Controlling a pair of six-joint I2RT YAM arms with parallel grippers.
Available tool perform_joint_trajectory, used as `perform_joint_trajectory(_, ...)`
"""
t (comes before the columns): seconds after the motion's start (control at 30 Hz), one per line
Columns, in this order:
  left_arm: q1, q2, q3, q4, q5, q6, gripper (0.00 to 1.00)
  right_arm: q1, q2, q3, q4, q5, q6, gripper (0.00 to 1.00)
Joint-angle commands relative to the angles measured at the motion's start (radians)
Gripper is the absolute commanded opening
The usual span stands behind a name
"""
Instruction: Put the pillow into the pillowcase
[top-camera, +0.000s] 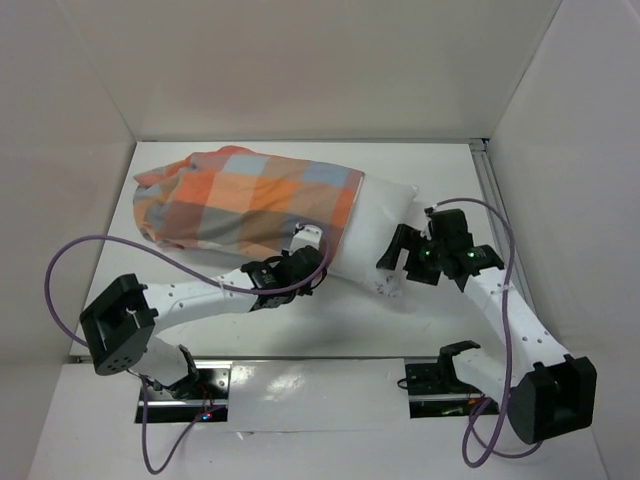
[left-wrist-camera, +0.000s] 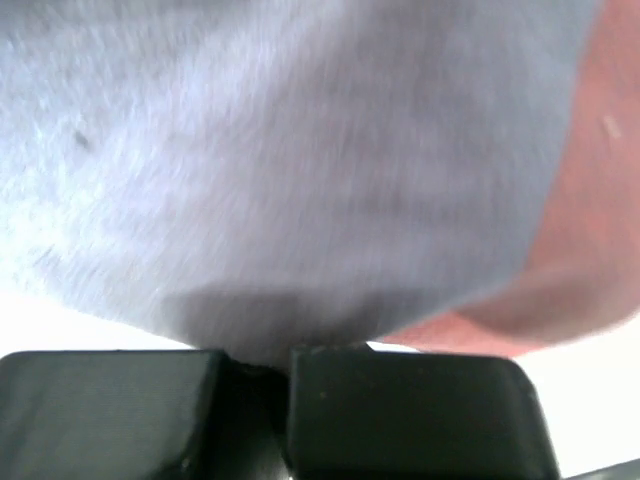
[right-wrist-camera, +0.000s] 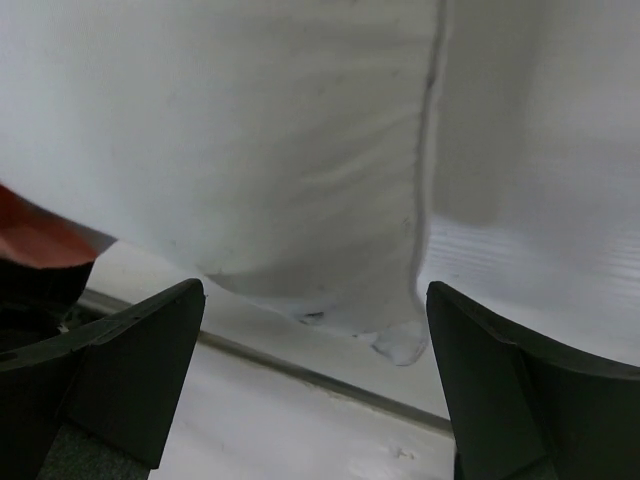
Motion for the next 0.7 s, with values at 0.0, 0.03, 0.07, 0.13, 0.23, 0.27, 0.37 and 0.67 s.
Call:
perform_joint_trajectory(0.0, -0.038, -0.01, 0.038, -0.022, -0.021, -0.038, 0.0, 0.057, 0.009, -0.042, 0.11, -0.1, -0.012, 0.99)
perform_joint_trajectory(0.03, -0.038, -0.01, 0.038, -0.031, -0.021, -0.038, 0.0, 0.087, 0.009, -0.069, 0.137, -0.1, 0.01, 0.99)
perform_joint_trajectory(0.07, -0.038, -0.01, 0.048, -0.031, -0.021, -0.049, 0.0, 0.103, 0.019, -0.083, 0.161, -0.1, 0.01, 0.99)
perform_joint_trajectory(0.13, -0.049, -0.01, 0.071, -0.042, -0.021, -0.049, 0.0, 0.129, 0.048, -0.104, 0.215, -0.088, 0.019, 0.93)
perform_joint_trajectory(0.23, -0.058, -0.001, 0.085, -0.051, -0.034, -0.049, 0.0, 0.147, 0.097, -0.105, 0.269, -0.054, 0.019, 0.58)
perform_joint_trajectory(0.27, -0.058, -0.001, 0.097, -0.066, -0.044, -0.049, 0.0, 0.147, 0.098, -0.082, 0.269, -0.04, 0.019, 0.4)
perform_joint_trajectory(0.37, -0.087, 0.009, 0.097, -0.1, -0.054, -0.07, 0.24, 0.147, 0.098, -0.059, 0.26, -0.003, 0.01, 0.03)
perform_joint_trajectory(0.67, -0.179, 0.062, 0.065, -0.1, -0.185, -0.15, 1.0, 0.147, 0.097, -0.019, 0.26, -0.012, 0.01, 0.0)
